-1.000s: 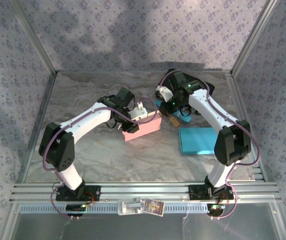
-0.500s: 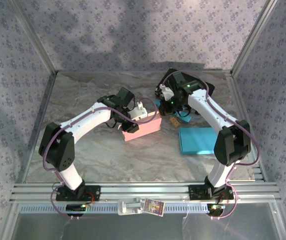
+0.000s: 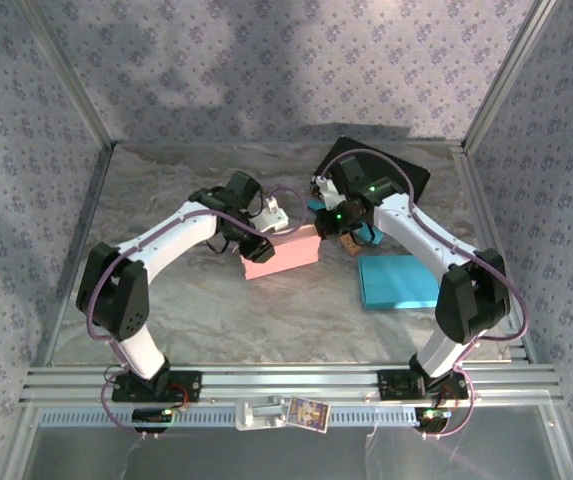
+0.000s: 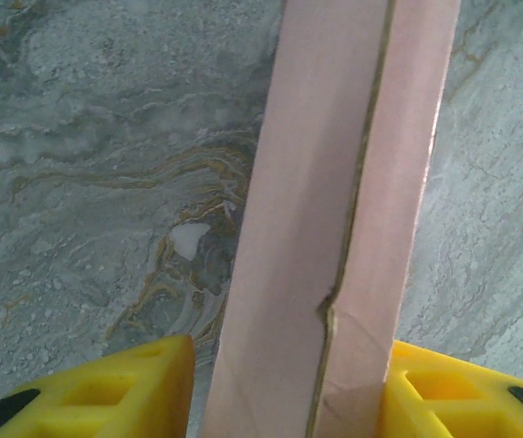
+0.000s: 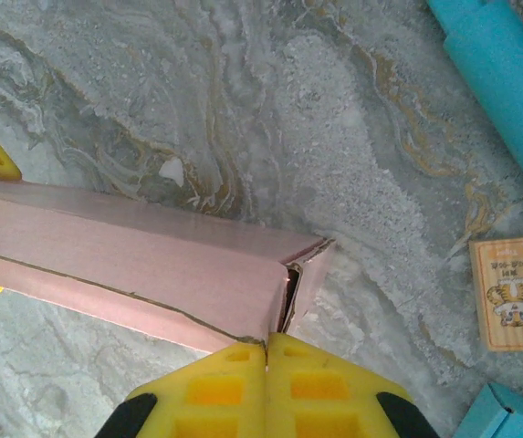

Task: Fold the paper box

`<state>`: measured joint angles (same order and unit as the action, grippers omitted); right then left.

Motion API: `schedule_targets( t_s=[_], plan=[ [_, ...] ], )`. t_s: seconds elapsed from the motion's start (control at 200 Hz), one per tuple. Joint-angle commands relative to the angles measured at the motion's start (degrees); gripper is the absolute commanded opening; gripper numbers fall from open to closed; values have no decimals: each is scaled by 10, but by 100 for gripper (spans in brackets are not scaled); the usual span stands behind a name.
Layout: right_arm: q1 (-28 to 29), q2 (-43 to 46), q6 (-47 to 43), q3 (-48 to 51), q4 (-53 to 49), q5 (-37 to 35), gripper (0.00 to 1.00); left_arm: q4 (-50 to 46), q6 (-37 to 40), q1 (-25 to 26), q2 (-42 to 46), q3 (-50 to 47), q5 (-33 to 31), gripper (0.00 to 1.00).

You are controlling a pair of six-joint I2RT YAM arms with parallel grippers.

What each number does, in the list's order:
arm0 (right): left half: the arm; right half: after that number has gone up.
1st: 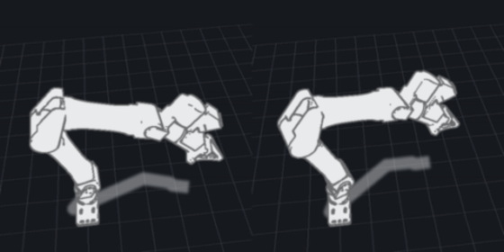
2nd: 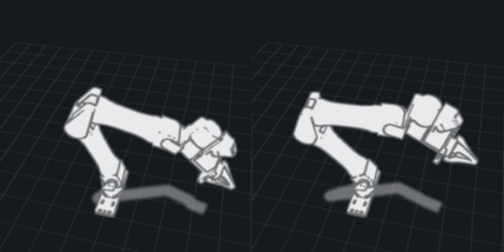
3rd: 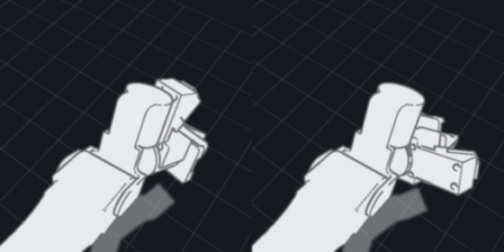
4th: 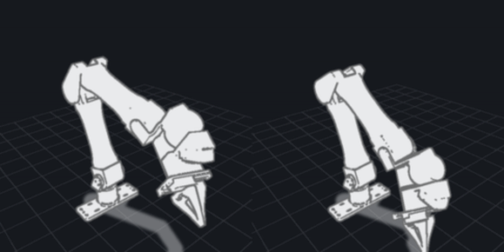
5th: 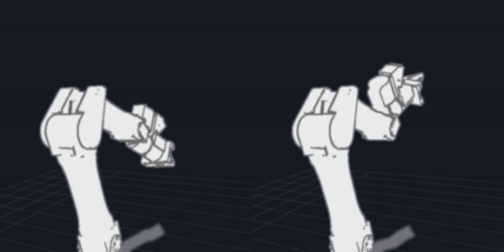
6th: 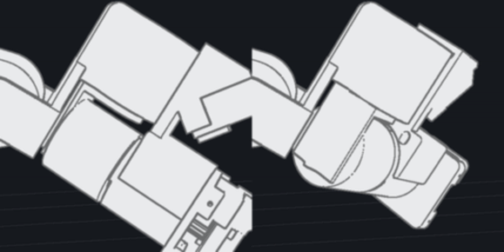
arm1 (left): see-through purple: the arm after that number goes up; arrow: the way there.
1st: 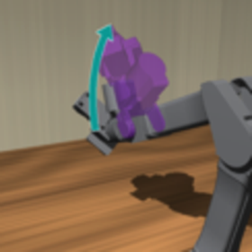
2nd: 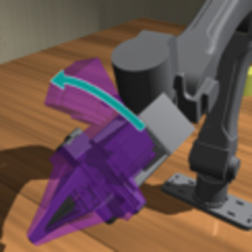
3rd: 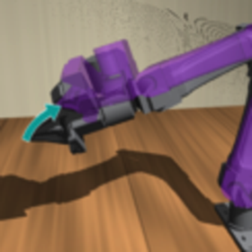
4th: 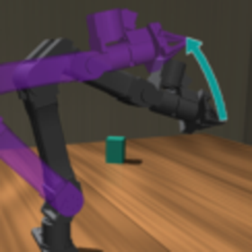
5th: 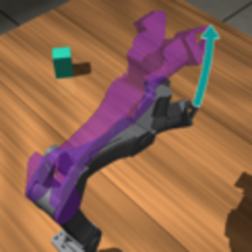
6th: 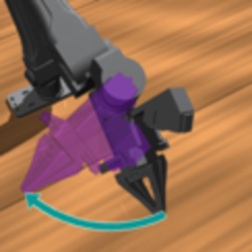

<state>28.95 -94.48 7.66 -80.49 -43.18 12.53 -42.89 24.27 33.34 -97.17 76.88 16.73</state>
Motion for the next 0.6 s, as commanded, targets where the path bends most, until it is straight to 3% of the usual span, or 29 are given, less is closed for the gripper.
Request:
schedule_targets(
  t_s=[0.0, 0.215, 0.435, 0.595],
  plan=[
    [5, 12, 17, 2, 8, -31, 0, 12, -18, -6, 32, -9, 15, 51],
    [6, 2, 26, -20, -13, -35, 0, 37, -69, -16, 79, -43, -1, 62],
    [14, 4, 59, -25, -16, -54, 0, 75, -144, -27, 125, -71, -21, 66],
    [25, -2, 94, -31, -22, -71, 0, 56, -199, -39, 157, -59, -86, 65]
  ],
)
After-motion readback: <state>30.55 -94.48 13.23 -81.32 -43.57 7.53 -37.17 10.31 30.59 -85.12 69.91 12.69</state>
